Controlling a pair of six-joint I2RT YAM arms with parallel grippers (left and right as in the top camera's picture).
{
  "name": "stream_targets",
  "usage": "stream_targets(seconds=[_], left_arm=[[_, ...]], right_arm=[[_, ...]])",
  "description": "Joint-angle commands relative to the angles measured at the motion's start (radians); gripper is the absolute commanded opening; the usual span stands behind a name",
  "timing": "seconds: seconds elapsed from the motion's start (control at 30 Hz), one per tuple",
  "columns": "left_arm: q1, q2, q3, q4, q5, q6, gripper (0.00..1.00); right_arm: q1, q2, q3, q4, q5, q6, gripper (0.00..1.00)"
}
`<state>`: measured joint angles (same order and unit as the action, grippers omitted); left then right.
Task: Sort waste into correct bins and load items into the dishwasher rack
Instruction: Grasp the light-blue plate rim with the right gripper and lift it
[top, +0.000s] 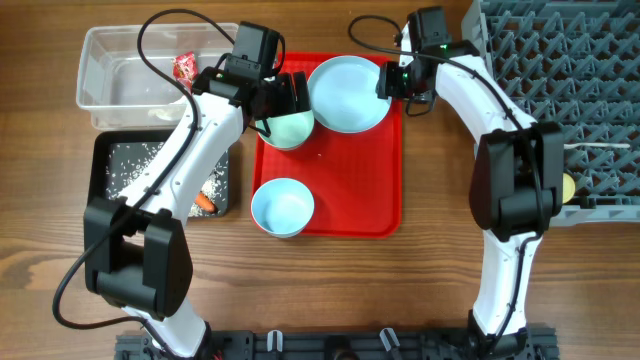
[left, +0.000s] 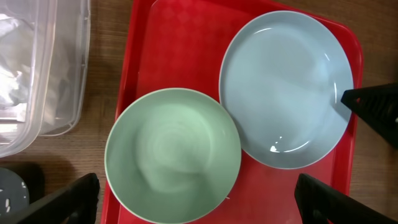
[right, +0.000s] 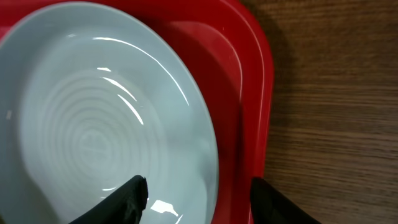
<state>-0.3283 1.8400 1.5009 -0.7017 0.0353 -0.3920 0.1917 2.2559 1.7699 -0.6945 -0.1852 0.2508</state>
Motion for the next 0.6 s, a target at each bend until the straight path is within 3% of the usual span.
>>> stream_targets(seconds=[0.0,0.23,0.4,0.57], left_arm=[[-0.006,-0.022,-0.001,-0.002,-0.022,-0.013,1.0],[-0.006,-0.022,-0.001,0.001,-0.022,-0.013,1.0],[-0.006,-0.022,-0.001,0.001,-0.026,-0.012,1.0],[-0.006,-0.022,-0.001,0.002,-0.026,-0.012,1.0]], right_arm=[[-0.001,0.046,0.002,0.004,0.013,0.011,0.52],[0.003,0.079,0.002,0.019,0.002,0.01,0.32],[0.004,0.105,0.002,0.013,0.006,0.011,0.04],[-0.001,0.102,0.002,0.025,0.03,0.011,0.04]])
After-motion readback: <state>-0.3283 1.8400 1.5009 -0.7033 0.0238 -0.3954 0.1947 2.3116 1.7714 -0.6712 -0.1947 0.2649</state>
